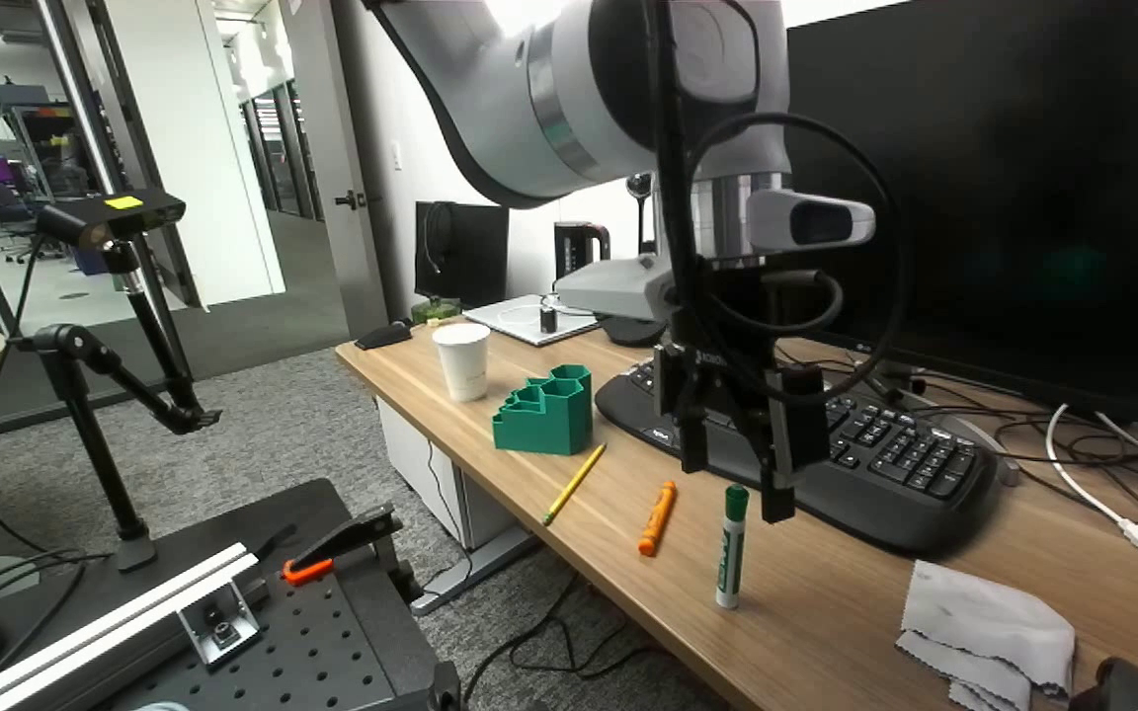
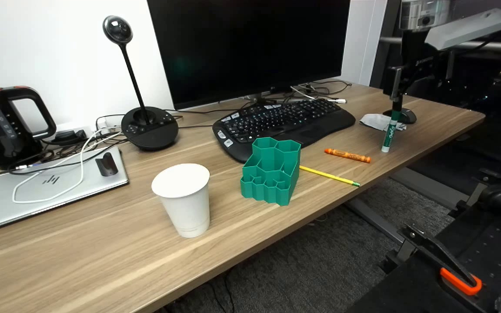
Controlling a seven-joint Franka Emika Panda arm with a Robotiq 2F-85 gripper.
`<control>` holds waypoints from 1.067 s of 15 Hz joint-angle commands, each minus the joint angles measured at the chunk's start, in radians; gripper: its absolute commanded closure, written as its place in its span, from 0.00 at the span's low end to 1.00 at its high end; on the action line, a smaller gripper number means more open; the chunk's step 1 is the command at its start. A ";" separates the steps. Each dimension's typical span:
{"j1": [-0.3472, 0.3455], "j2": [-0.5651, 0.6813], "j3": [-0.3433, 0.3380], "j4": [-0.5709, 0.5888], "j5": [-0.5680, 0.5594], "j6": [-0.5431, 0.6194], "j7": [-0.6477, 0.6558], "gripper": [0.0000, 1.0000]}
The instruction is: Move the marker forwards to the left
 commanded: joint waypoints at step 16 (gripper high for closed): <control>0.069 0.197 -0.043 0.210 0.182 -0.106 -0.014 0.93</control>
